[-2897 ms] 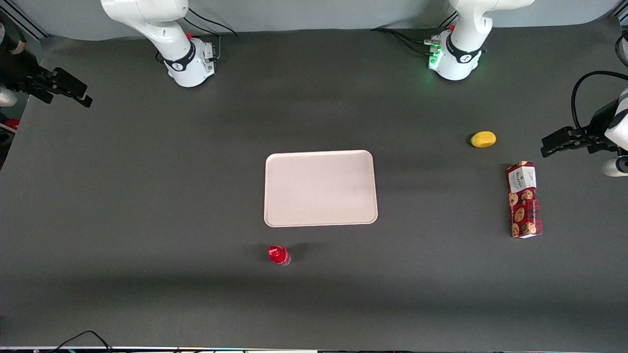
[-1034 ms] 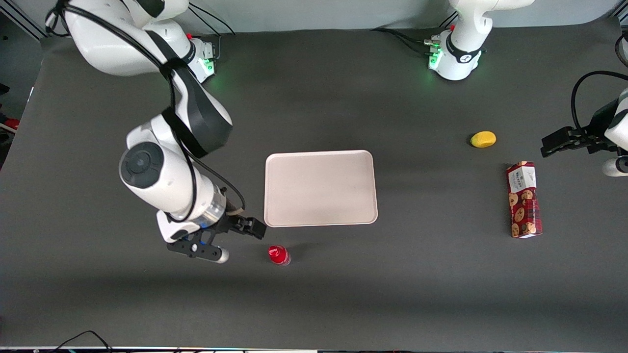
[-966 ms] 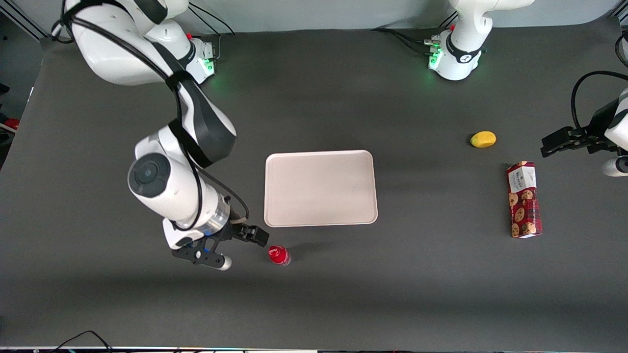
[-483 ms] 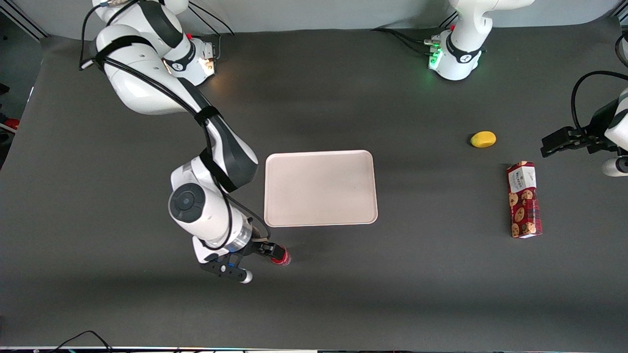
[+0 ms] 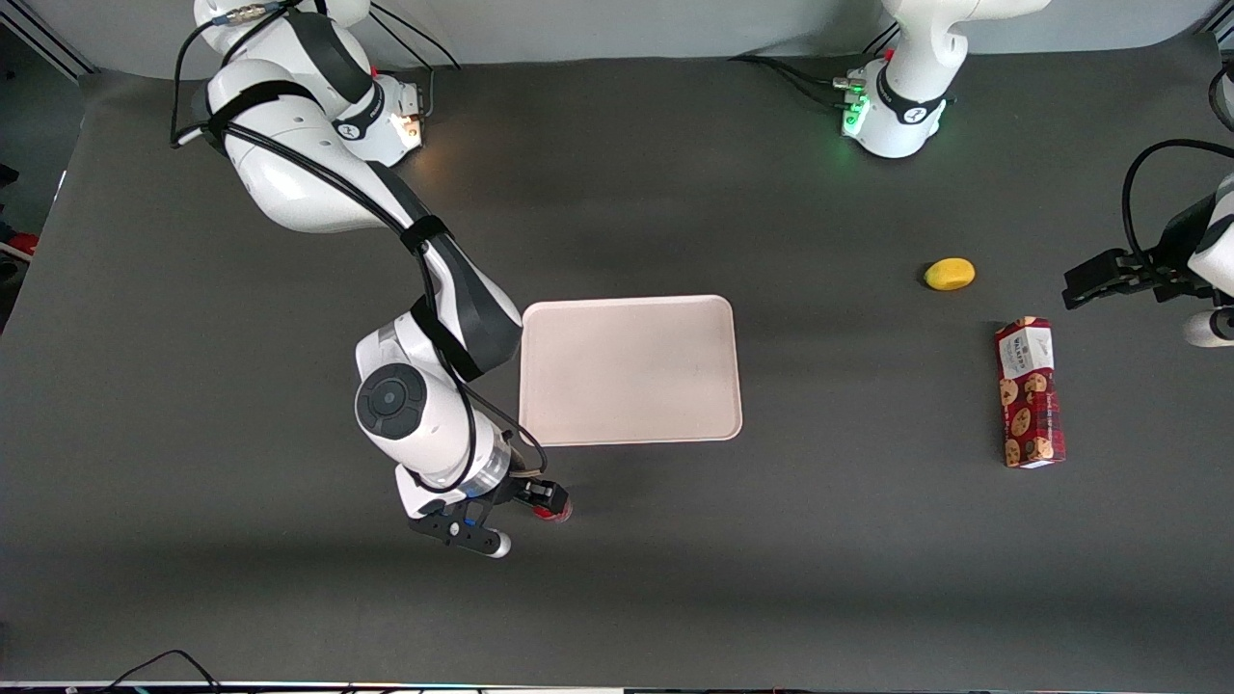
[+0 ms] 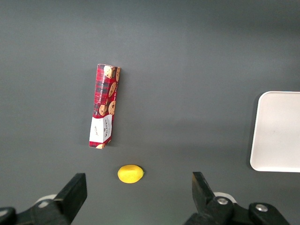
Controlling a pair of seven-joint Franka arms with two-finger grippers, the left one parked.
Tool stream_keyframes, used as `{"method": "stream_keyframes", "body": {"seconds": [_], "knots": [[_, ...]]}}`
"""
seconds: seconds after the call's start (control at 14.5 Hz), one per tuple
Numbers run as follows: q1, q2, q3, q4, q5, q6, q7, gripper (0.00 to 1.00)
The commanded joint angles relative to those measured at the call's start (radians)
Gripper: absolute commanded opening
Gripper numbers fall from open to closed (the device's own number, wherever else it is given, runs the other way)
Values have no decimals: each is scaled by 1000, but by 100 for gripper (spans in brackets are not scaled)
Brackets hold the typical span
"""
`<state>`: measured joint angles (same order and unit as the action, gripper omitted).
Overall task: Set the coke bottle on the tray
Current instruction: 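Lower the right gripper around the bottle's body beside the tray, then close the right gripper on the bottle and lift it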
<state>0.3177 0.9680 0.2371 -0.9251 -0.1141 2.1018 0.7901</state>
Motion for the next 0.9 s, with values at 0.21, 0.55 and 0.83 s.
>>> {"method": "stream_keyframes", "body": {"seconds": [0.21,0.55,0.83], "knots": [[20,24,-15,46,-16,1,24,0],[18,17,-9,48,-16,-48,15,0],[4,-75,-1,55,-13,-230,-31,0]]}}
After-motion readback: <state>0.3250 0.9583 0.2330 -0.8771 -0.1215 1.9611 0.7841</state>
